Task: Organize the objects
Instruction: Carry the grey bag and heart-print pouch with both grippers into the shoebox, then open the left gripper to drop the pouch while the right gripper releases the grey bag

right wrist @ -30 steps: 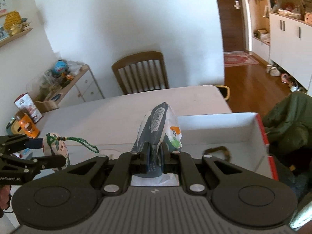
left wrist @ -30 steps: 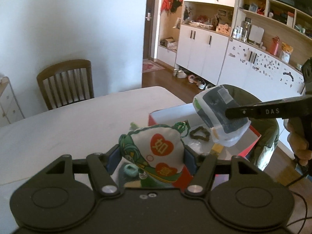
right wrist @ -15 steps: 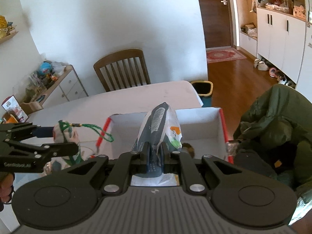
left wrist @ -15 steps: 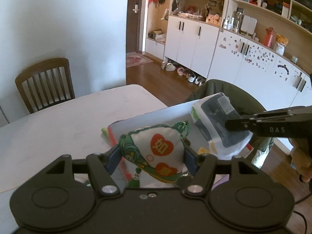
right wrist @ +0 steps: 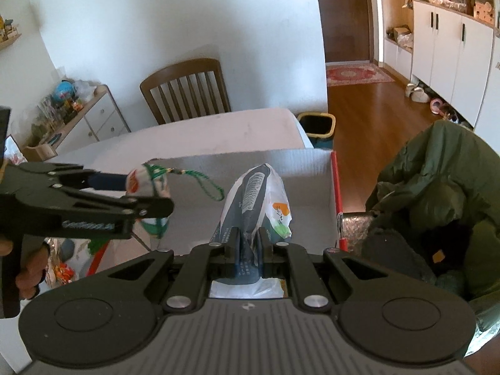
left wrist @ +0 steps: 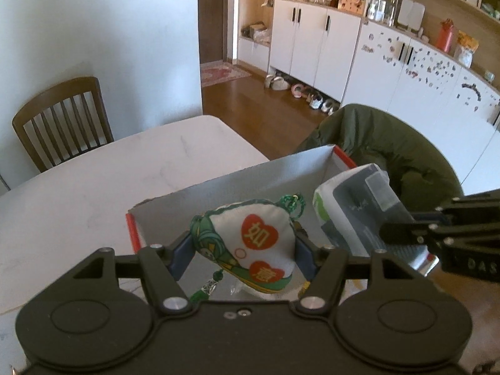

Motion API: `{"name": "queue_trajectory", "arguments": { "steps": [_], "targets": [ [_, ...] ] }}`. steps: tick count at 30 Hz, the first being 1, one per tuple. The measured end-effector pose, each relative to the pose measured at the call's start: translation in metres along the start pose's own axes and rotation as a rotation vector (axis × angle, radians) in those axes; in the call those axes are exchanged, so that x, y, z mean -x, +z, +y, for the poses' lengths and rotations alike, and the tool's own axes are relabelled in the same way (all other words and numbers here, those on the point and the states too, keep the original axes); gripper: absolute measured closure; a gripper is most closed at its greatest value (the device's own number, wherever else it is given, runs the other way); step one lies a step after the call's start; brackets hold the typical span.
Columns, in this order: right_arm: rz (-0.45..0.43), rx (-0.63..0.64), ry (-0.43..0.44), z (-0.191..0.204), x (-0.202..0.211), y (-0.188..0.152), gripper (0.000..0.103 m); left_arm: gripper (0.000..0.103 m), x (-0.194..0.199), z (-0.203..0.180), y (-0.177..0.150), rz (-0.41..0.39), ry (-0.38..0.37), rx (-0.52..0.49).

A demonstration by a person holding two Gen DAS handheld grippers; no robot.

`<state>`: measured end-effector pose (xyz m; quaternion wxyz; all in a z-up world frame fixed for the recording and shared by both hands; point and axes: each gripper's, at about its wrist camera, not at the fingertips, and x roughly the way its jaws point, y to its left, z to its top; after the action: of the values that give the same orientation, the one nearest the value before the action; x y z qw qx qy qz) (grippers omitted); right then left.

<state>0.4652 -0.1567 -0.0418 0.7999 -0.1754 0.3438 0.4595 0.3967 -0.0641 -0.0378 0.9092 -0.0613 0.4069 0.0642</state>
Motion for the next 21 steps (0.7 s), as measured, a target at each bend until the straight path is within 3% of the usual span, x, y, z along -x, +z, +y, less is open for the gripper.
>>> {"name": "queue_trajectory", "arguments": {
  "steps": [10, 21],
  "targets": [
    [0.055, 0.004, -0.003, -0.003, -0.022, -0.007, 0.093, 0.037, -0.057, 0.002, 0.007, 0.116, 0.012, 0.032],
    [0.099, 0.037, -0.066, 0.007, -0.046, -0.009, 0.093, 0.037, -0.090, -0.001, 0.008, 0.197, 0.024, 0.030]
  ]
}}
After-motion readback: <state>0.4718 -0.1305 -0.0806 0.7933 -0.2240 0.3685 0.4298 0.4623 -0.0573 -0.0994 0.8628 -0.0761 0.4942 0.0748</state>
